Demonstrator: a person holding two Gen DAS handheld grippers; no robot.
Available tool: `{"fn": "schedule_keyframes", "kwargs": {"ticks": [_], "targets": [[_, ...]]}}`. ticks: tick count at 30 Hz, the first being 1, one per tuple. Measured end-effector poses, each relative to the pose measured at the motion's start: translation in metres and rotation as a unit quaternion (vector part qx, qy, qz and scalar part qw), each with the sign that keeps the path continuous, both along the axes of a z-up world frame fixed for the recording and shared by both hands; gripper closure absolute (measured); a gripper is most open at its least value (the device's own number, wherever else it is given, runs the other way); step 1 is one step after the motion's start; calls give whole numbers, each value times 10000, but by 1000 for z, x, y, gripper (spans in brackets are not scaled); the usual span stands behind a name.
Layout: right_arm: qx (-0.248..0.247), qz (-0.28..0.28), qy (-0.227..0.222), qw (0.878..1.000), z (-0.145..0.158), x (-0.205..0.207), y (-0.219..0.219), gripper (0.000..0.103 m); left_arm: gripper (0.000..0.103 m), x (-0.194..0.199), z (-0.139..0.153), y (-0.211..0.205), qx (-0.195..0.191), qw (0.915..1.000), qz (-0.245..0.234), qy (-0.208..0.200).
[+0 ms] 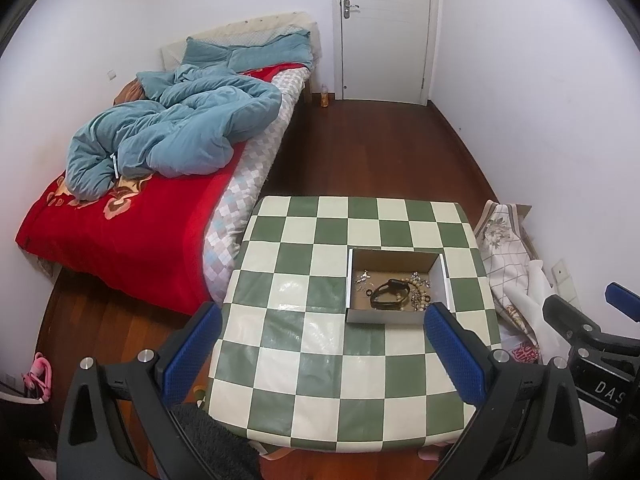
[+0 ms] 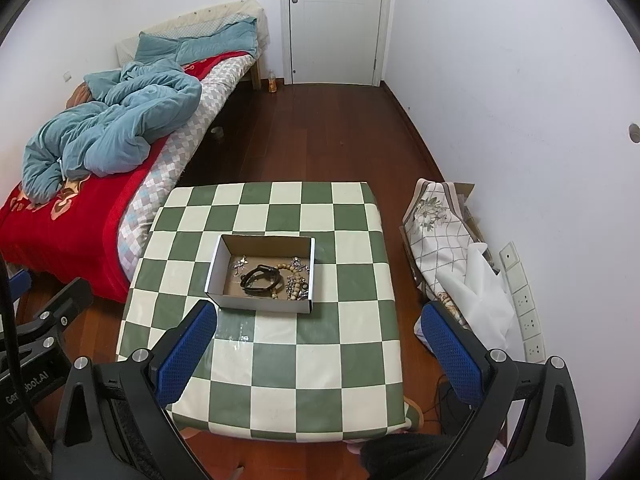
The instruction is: Organize jewelry
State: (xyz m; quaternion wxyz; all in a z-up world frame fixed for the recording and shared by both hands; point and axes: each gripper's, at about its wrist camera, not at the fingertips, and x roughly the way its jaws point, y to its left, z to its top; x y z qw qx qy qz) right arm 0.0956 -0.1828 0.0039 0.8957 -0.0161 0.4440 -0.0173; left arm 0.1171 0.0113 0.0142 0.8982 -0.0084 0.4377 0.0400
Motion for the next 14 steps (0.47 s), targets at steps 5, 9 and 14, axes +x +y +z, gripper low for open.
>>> {"fn": "schedule_keyframes", "kwargs": {"ticks": [5,9,14], "targets": [[5,-3,-12,10000,0,-1,0,0,0,-1,0,1,14,10000,6,-13],[6,5,-7,10000,0,-2,1,0,0,-2,-1,2,12,10000,11,-18],[2,8,-4,10000,0,-2,1,0,0,-3,1,3,-19,10000,3,-44]]}}
